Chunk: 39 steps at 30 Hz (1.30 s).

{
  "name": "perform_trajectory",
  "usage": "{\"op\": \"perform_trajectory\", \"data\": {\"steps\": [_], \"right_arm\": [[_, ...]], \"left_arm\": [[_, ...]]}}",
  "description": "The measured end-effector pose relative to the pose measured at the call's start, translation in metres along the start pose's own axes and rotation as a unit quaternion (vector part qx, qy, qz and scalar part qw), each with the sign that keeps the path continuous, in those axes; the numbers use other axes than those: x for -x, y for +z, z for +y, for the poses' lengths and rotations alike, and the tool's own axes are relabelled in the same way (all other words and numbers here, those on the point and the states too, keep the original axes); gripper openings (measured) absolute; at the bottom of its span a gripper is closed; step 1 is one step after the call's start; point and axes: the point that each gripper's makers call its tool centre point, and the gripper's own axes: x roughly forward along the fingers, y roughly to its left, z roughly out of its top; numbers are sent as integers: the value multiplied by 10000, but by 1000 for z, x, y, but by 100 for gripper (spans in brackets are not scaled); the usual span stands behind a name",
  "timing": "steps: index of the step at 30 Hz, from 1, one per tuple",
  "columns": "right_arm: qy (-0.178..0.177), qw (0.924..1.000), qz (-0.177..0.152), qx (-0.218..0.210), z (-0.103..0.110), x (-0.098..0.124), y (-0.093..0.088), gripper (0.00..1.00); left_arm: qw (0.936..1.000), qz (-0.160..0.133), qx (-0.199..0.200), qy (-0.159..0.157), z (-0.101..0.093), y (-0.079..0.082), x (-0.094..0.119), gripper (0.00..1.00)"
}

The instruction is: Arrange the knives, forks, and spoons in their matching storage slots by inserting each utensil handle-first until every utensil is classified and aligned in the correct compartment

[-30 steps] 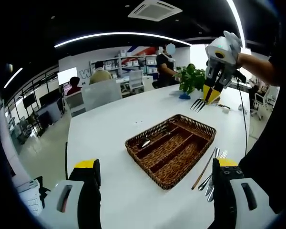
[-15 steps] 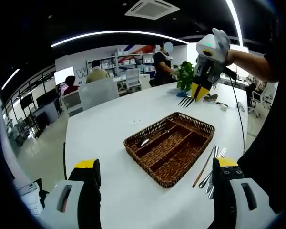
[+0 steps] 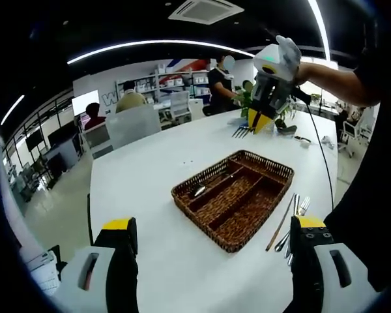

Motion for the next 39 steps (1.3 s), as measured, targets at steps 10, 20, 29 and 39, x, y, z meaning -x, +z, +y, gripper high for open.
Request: {"op": "perform_trajectory", "data": {"steps": [10,20,29,39], "right_arm": [[-7,10000,70,19,-16,-7,4,0],[123,9996,204,-161,-14,-41,5,0],[323,9973,445,-486,-21,-63,-2,0],[591,9941,688,-598,-19,-97,-12,0]], "left_arm": [[10000,-6,62,0,0,-7,1,99],[9998,-18,221,27,-1,-18,4,99],[9993,-24,356,74,0,-24,6,99],[9989,-19,461,97,6,-31,5,99]]}}
